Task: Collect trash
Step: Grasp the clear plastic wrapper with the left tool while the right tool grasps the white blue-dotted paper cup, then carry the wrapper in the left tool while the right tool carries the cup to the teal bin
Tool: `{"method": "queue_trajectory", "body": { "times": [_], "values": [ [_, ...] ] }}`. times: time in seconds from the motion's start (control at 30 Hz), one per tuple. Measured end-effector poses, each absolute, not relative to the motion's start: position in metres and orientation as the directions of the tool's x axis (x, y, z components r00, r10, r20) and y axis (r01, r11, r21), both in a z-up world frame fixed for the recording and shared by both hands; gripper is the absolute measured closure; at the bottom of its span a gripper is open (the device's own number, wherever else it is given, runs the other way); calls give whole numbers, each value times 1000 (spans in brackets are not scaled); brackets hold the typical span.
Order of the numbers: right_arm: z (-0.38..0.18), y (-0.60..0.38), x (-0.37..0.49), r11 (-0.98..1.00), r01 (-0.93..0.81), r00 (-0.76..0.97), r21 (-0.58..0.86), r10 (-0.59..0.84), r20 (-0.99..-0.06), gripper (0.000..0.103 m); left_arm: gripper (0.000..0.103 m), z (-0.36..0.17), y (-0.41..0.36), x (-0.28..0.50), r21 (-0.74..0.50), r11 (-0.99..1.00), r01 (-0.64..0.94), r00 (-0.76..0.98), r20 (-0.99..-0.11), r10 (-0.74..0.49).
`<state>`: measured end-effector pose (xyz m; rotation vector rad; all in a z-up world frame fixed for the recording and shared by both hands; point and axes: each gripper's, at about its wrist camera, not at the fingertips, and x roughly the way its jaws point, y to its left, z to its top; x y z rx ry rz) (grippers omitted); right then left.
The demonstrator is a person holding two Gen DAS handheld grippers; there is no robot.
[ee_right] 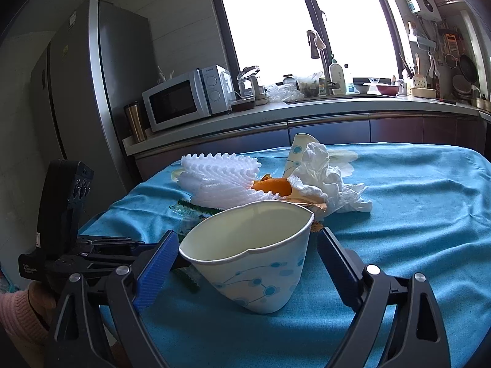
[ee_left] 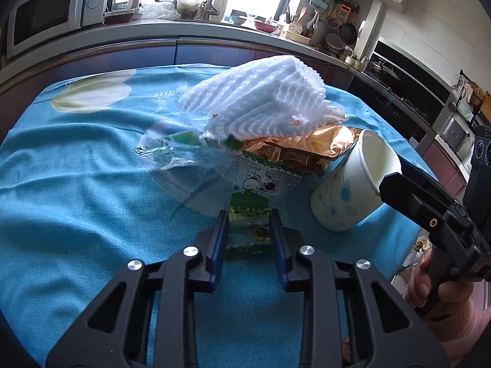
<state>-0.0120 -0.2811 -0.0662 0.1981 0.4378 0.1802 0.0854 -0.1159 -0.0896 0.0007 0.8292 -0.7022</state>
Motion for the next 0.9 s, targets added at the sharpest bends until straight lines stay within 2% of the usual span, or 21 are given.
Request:
{"method": "queue_trajectory", "body": {
  "times": [0.07,0.17,0.2,0.27,0.43,0.57,0.9],
  "values": [
    [-65,-281,-12,963,-135,890,235,222,-398,21,88,-89,-114,86,-271,773,574,464,-669,-580],
    [-63,-280,-13,963,-138,890,231,223,-399,25,93,-86,-106,82,-293,760,581,453,-659,-600],
    [-62,-280,-15,961,-141,890,236,227,-394,45,94,-85,-104,80,-294,757,583,453,-656,-603],
    [-61,-282,-13,957,-152,879,249,246,-410,67,96,-83,-97,75,-300,751,588,450,-651,-612],
    [-67,-277,-11,948,-163,853,274,275,-444,68,97,-76,-75,65,-328,743,583,452,-629,-633],
    [-65,-269,-10,941,-181,844,287,298,-446,98,97,-71,-53,55,-345,742,574,465,-609,-643],
    [-23,-234,-16,907,-322,832,271,408,-377,101,98,-53,15,38,-371,782,501,559,-551,-620]
  ]
}}
